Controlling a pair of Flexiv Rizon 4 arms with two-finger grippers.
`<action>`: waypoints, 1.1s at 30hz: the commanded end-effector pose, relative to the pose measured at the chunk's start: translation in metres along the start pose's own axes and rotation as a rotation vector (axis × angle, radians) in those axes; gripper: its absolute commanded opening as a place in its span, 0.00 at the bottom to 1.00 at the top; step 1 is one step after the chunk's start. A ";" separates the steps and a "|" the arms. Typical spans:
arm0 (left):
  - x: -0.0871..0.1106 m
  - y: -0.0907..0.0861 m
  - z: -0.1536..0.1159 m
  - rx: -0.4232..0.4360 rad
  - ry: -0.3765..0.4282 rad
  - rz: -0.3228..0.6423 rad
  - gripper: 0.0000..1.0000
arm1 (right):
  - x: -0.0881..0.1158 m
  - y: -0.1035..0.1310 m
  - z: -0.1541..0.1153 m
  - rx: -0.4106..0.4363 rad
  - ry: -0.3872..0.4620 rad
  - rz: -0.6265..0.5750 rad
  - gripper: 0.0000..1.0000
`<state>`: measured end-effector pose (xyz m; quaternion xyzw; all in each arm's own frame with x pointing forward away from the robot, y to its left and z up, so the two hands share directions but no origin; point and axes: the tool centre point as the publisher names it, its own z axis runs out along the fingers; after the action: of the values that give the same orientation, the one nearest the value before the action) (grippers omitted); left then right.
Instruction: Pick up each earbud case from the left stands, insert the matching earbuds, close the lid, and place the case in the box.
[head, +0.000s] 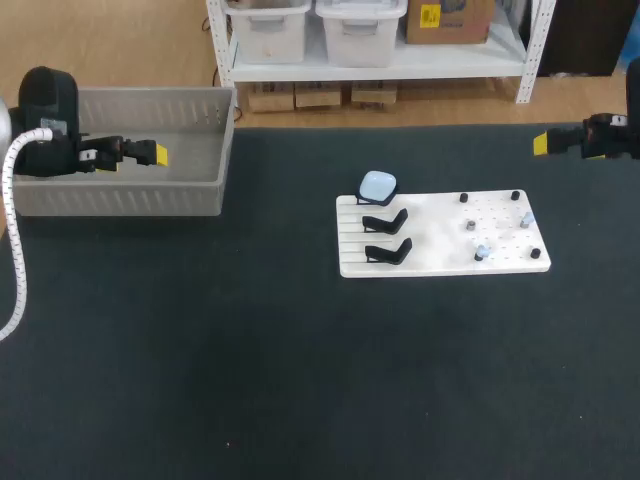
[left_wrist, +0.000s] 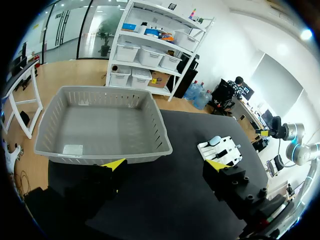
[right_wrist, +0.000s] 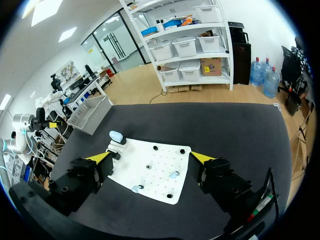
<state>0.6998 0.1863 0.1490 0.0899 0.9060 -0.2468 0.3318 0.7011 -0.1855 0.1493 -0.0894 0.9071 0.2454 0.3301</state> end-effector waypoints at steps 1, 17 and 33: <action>-0.001 -0.002 0.000 -0.007 0.004 -0.002 1.00 | 0.000 0.000 0.000 0.000 0.000 0.000 1.00; -0.001 -0.002 0.000 -0.007 0.004 -0.002 1.00 | 0.000 0.000 0.000 0.000 0.000 0.000 1.00; -0.009 -0.009 0.001 0.061 -0.027 0.106 1.00 | 0.000 0.000 0.000 0.000 0.000 0.000 1.00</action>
<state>0.7012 0.1757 0.1590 0.1287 0.8984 -0.2401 0.3444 0.7011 -0.1855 0.1493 -0.0894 0.9071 0.2454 0.3301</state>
